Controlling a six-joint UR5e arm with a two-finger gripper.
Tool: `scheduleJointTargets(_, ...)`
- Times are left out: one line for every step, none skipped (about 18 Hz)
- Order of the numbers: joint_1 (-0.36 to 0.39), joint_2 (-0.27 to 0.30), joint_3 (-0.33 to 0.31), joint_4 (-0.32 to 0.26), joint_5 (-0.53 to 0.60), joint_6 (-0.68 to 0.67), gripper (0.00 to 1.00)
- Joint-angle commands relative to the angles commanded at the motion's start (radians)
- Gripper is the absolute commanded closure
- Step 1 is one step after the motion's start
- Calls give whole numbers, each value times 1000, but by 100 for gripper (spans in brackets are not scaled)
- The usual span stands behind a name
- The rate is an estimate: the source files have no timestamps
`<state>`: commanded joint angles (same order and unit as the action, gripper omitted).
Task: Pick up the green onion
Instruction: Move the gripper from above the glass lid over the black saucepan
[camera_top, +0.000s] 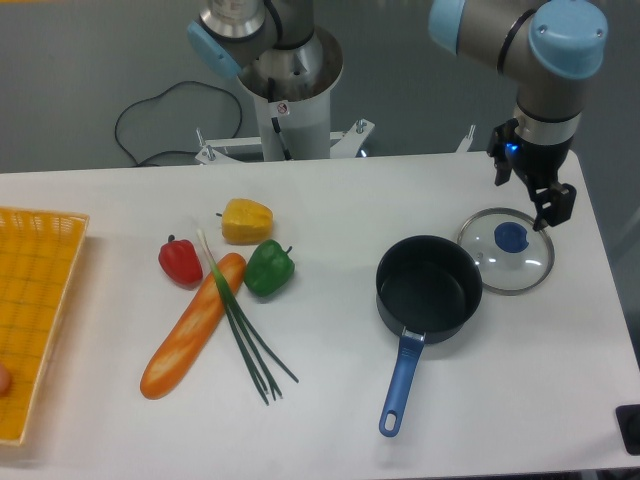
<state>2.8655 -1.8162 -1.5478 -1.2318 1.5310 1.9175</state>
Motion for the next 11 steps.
scheduleJointTargets(-2,2,-2,-3,0,0,0)
scheduleJointTargets(-2,5,-3,-3,-2,0,0)
scheduleJointTargets(-8,6,-3,-5,-2,-3,0)
scheduleJointTargets(-14,11,-5,-8,-2,-14,0)
scheduleJointTargets(-18,20,-8,-17,-2,-34,0)
scheduleJointTargets(-24,28,-12,-20,-2,-51,0)
scheduleJointTargets(-32,28,-18,-18,-3,-69,0)
scheduleJointTargets(-40,32,-24,-18,-3,-92,0)
scheduleJointTargets(-44,34,-28,-18,-5,-116,0)
scheduleJointTargets(-48,35,-35,-20,-5,-138,0)
scheduleJointTargets(-49,40,-47,-17,-9,-155,0)
